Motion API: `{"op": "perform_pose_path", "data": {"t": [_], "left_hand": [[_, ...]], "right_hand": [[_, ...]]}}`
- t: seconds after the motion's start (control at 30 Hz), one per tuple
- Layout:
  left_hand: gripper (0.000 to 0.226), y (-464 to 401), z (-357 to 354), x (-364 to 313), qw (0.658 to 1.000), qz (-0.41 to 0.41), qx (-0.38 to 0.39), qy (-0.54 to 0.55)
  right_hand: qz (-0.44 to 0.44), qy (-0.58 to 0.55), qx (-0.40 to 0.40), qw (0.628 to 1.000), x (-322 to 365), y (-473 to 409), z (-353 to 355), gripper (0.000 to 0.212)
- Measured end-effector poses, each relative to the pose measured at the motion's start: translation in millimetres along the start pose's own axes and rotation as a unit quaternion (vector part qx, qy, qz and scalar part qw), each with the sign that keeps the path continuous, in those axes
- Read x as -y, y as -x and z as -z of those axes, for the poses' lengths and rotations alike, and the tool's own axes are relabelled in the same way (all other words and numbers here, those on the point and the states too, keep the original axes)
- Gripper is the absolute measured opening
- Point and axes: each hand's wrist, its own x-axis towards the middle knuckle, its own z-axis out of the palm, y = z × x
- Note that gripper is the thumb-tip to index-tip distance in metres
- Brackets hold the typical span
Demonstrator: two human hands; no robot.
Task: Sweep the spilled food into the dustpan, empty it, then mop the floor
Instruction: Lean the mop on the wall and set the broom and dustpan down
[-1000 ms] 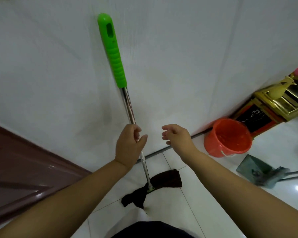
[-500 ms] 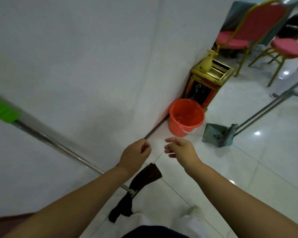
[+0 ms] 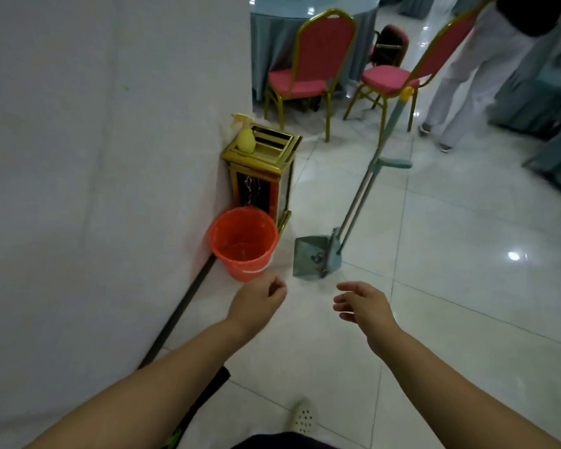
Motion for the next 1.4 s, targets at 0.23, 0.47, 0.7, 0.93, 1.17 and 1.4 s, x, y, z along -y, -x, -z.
{"op": "perform_pose_path", "data": {"t": [0.23,0.47,0.7,0.93,1.17,1.4], "left_hand": [[0.013,-70.4,-69.4,-62.5,0.997,0.029,0.031,0.067],[0.016,-148.6,-84.7,-81.1,0.997,0.041,0.034,0.062],[0.019,-270.0,-95.7,-113.1,0.996,0.014,0.050,0.075],[0.012,-400.2,-86.3,-150.5,0.997,-0.001,0.063,0.053],[0.009,-477.3,-95.0,-184.3,0.996,-0.021,0.066,0.063],[0.021,-510.5,-117.3,-207.0,0.996,-0.003,0.032,0.083]], "right_hand": [[-0.009,-0.023,-0.064,0.998,16.8,-64.8,96.5,0.025],[-0.026,-0.044,-0.065,0.997,43.6,-130.7,122.5,0.025],[-0.005,-0.044,-0.079,0.996,109.5,-217.9,145.6,0.026],[0.021,-0.038,-0.100,0.994,195.6,-318.9,158.6,0.026],[0.036,-0.010,-0.141,0.989,223.0,-390.6,168.3,0.023],[0.098,0.223,-0.130,0.961,227.5,-467.9,186.4,0.026]]}}
